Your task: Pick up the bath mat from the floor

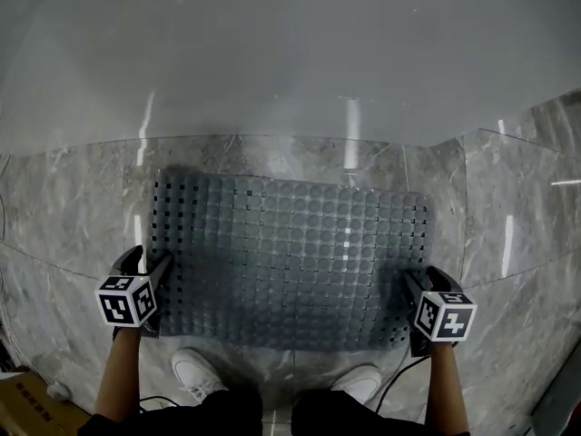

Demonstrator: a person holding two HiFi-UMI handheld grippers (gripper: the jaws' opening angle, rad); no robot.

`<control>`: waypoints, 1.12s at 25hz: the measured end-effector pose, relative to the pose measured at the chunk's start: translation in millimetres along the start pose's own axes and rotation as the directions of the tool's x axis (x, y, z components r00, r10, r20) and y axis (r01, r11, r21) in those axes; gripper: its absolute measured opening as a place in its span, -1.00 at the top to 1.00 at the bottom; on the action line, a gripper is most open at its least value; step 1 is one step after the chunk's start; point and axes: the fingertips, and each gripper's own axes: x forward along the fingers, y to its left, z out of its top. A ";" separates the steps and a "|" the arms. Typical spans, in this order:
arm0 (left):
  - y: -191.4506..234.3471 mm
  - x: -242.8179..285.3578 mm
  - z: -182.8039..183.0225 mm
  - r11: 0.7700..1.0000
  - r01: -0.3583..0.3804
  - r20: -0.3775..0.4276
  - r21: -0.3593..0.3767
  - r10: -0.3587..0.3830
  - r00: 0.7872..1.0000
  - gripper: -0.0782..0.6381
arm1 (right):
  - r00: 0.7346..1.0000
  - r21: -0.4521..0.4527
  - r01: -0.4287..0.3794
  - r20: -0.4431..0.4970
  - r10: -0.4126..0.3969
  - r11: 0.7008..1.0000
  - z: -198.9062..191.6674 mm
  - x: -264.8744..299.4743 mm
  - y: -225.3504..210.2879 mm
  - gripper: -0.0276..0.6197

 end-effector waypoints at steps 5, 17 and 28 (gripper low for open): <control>-2.9 6.0 -2.7 0.998 0.038 0.003 -0.049 -0.038 0.999 0.02 | 1.000 -0.007 0.007 0.012 -0.007 1.000 1.8 0.2 0.5 0.07; -25.2 -2.7 0.7 0.995 0.078 0.026 0.064 -0.079 0.996 0.46 | 0.998 -0.069 0.043 0.040 -0.041 0.997 2.1 -3.5 12.5 0.51; -47.0 -45.9 18.7 0.975 0.184 0.123 0.122 -0.199 0.972 0.57 | 0.990 -0.145 0.015 0.142 0.006 0.989 16.5 -37.3 34.8 0.67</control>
